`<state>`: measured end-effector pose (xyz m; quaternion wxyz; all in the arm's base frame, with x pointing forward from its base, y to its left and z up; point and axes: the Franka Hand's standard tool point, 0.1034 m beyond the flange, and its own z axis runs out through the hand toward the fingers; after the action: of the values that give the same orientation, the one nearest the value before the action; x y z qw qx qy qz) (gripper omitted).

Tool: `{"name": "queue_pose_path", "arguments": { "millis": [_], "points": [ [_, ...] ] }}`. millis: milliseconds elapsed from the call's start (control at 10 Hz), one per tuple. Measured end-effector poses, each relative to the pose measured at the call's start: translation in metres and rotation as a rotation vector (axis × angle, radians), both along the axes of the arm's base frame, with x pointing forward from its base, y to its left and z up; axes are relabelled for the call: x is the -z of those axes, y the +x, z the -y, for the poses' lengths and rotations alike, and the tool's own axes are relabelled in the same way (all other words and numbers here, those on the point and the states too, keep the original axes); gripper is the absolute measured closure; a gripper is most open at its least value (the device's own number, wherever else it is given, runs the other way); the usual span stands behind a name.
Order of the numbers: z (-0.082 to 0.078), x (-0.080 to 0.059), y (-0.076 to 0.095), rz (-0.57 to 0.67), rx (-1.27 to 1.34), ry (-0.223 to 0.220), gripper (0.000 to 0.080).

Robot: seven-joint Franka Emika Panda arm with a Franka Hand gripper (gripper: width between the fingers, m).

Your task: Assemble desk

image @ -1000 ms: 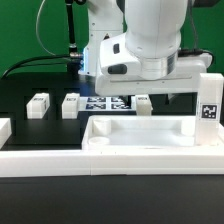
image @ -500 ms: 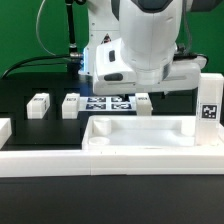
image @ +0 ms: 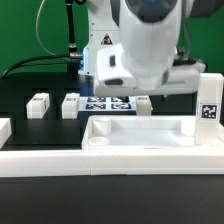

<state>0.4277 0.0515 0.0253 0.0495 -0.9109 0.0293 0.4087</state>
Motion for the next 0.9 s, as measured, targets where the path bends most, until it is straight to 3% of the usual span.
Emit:
{"name": "queue_pose_path", "arguments": {
  "millis": [200, 400, 500, 600, 700, 800, 900],
  "points": [
    [-0.005, 0.017, -0.015, -0.086, -0.016, 0.009, 0.0151],
    [-0.005, 0.021, -0.017, -0.099, -0.018, 0.009, 0.0151],
    [-0.005, 0.021, -0.017, -0.100, -0.017, 0.009, 0.0237],
    [-0.004, 0.022, -0.017, -0.100, -0.016, 0.009, 0.0372],
    [-0.004, 0.022, -0.017, -0.100, -0.016, 0.008, 0.0372],
    [-0.004, 0.021, -0.017, -0.100, -0.016, 0.009, 0.0512],
    [-0.004, 0.022, -0.017, -0.100, -0.016, 0.008, 0.0512]
  ]
}}
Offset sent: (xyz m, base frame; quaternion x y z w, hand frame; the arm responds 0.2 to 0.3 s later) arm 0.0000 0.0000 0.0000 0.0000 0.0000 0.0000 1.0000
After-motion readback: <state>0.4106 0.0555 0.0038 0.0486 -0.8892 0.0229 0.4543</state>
